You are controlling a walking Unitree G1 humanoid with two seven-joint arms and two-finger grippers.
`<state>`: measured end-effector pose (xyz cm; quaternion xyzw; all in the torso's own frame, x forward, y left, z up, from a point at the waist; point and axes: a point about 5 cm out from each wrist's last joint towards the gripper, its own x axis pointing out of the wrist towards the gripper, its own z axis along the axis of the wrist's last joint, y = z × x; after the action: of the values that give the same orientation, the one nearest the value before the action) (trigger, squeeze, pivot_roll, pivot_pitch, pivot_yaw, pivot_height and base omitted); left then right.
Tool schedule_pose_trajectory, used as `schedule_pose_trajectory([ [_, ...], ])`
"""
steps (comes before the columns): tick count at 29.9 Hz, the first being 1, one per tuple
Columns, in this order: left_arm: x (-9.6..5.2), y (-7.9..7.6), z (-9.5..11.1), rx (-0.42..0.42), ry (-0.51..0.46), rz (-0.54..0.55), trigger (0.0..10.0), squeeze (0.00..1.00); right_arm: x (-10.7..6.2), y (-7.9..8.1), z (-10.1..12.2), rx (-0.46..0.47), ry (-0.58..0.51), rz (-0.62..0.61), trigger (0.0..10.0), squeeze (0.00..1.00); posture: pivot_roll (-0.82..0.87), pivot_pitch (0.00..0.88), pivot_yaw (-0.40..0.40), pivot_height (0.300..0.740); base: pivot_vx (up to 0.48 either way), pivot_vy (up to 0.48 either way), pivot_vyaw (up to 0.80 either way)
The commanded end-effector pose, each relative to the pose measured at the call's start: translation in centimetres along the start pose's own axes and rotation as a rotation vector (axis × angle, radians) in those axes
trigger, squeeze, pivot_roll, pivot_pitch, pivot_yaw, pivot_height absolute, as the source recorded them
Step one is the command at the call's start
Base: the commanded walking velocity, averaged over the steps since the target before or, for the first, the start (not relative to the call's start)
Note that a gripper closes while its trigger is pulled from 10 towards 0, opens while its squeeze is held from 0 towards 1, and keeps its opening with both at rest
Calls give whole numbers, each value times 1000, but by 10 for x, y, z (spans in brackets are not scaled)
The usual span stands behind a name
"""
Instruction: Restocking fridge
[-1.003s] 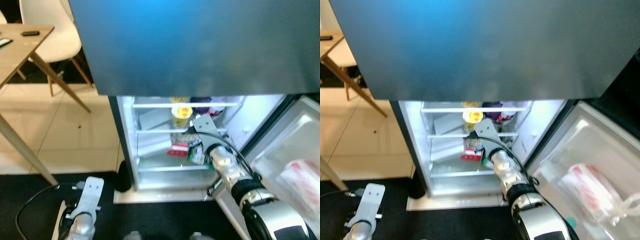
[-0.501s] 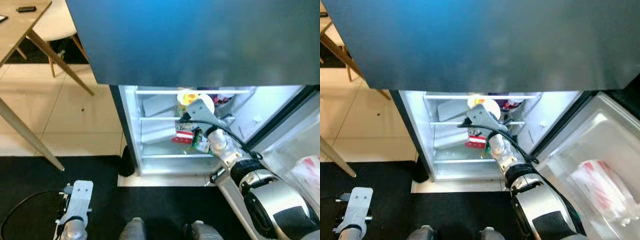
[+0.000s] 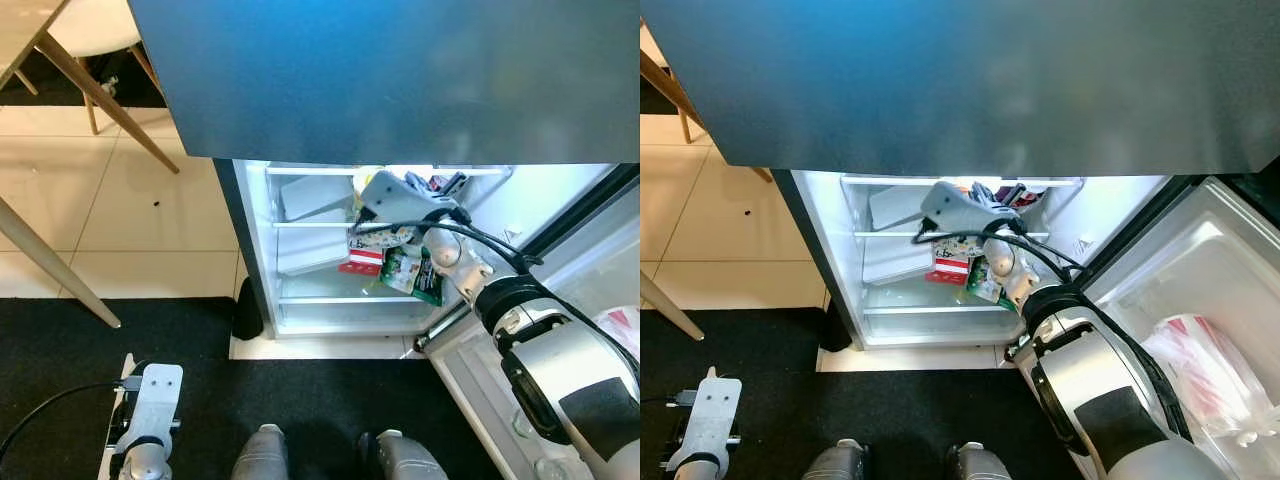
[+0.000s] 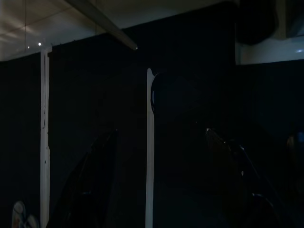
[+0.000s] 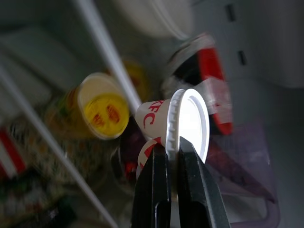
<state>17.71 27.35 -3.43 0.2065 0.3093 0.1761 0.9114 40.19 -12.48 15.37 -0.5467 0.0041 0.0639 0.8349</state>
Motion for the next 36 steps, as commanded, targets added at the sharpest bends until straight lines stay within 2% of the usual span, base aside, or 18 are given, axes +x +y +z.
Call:
schedule_pose_trajectory([
  [1,-5,1,-11,5,42,8,10000,0,0,-1,-7,-31,29,21,10000,0,200,276,-95,740,0,0,0],
  [7,-13,10,-14,-3,42,25,10000,0,4,-24,-10,-71,53,-38,10000,0,218,324,-94,740,0,0,0],
  [13,-24,3,-5,-29,-11,-53,10000,0,5,-36,-18,-22,92,-63,10000,0,232,356,-90,740,0,0,0],
  [14,-28,-1,-1,-33,-36,-90,10000,0,5,-39,-20,37,101,-74,10000,0,231,357,-89,740,0,0,0],
  [15,-28,-1,-1,-33,-36,-90,10000,0,5,-39,-20,37,101,-74,10000,0,231,357,-89,740,0,0,0],
  [16,-32,-4,0,-35,-50,-117,10000,0,5,-41,-21,135,102,-80,10000,0,223,358,-88,740,0,0,0],
  [18,-34,-9,-4,-33,-50,-145,10000,0,3,-33,-20,460,68,-53,10000,0,189,353,-91,740,0,0,0],
  [19,-34,-9,-4,-33,-50,-145,10000,0,3,-33,-20,460,68,-53,10000,0,189,353,-91,740,0,0,0],
  [21,-34,-12,-6,-7,-54,-166,10000,0,0,-24,-21,687,30,-32,10000,0,167,343,-90,740,0,0,0],
  [22,-34,-12,-6,-7,-54,-166,10000,0,0,-24,-21,687,30,-32,10000,0,167,343,-90,740,0,0,0],
  [23,-34,-17,-7,53,-69,-199,10000,0,-7,-13,-21,872,-49,-33,10000,0,143,324,-87,740,0,0,0],
  [25,-33,-20,-7,92,-72,-222,10000,0,-15,-5,-20,966,-105,-42,10000,0,124,305,-83,740,0,0,0],
  [27,-32,-21,-7,100,-71,-229,10000,0,-18,-2,-19,989,-115,-41,10000,0,119,299,-82,740,0,0,0],
  [28,-27,-26,-7,111,-61,-241,10000,0,-29,13,-15,984,-161,-7,10000,0,98,267,-80,740,0,0,0],
  [32,-23,-29,-6,114,-52,-246,10000,0,-38,27,-13,982,-176,27,10000,0,88,250,-78,740,0,0,0],
  [34,-15,-33,-7,60,-7,-241,10000,0,-56,65,-23,1026,-92,92,10000,0,56,162,-60,740,0,0,0],
  [35,-15,-33,-7,60,-7,-241,10000,0,-56,65,-23,1026,-92,92,10000,0,56,162,-60,740,0,0,0],
  [36,-9,-36,-8,5,33,-238,10000,0,-71,96,-34,1092,12,135,10000,0,39,114,-58,740,0,0,0],
])
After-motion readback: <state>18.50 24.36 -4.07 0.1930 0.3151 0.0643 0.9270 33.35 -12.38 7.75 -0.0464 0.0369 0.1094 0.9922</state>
